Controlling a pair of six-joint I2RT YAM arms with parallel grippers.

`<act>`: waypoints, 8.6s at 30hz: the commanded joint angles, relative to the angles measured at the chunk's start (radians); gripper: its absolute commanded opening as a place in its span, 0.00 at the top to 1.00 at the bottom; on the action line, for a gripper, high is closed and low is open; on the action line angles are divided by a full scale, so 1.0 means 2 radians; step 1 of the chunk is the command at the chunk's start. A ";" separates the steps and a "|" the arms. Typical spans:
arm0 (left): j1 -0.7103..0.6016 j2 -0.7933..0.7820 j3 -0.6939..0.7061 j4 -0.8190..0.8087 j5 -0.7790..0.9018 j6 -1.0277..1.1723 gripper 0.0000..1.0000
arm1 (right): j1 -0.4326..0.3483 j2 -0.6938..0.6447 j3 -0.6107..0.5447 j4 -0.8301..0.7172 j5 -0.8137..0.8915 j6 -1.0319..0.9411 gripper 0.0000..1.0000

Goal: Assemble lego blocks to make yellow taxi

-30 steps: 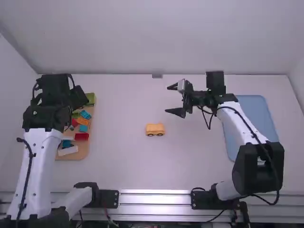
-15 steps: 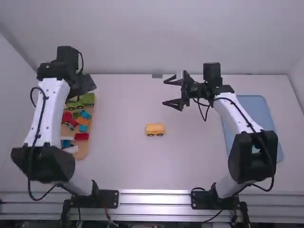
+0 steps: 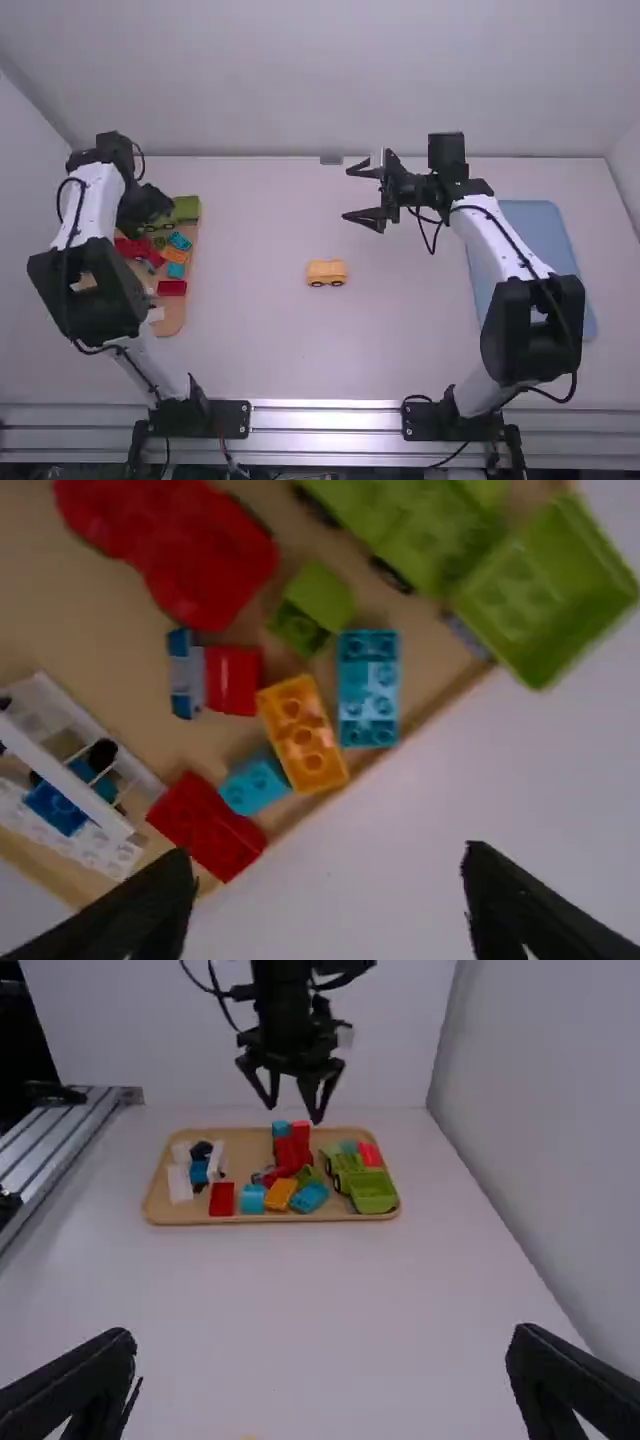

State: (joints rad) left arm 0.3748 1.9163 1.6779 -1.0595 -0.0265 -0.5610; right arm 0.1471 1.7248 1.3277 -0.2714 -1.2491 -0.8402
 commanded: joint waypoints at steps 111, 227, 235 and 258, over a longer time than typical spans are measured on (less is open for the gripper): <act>-0.011 0.001 -0.292 0.335 -0.008 0.062 0.59 | -0.008 0.003 -0.016 0.004 0.023 -0.037 0.01; -0.255 -0.240 -0.490 0.825 0.295 0.245 0.01 | 0.100 -0.127 -0.016 -0.208 0.639 0.260 0.93; -0.255 -0.291 -0.375 0.551 0.235 0.336 0.01 | 0.089 -0.033 -0.016 -0.264 0.589 0.161 0.95; -0.257 -0.294 -0.320 0.419 0.199 0.411 0.01 | 0.179 0.175 -0.001 -0.214 0.744 -0.034 0.79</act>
State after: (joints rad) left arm -0.1421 1.3376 1.0431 -0.2192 0.3889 0.2485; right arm 0.5095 2.0624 1.2919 -0.6903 0.2062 -0.9401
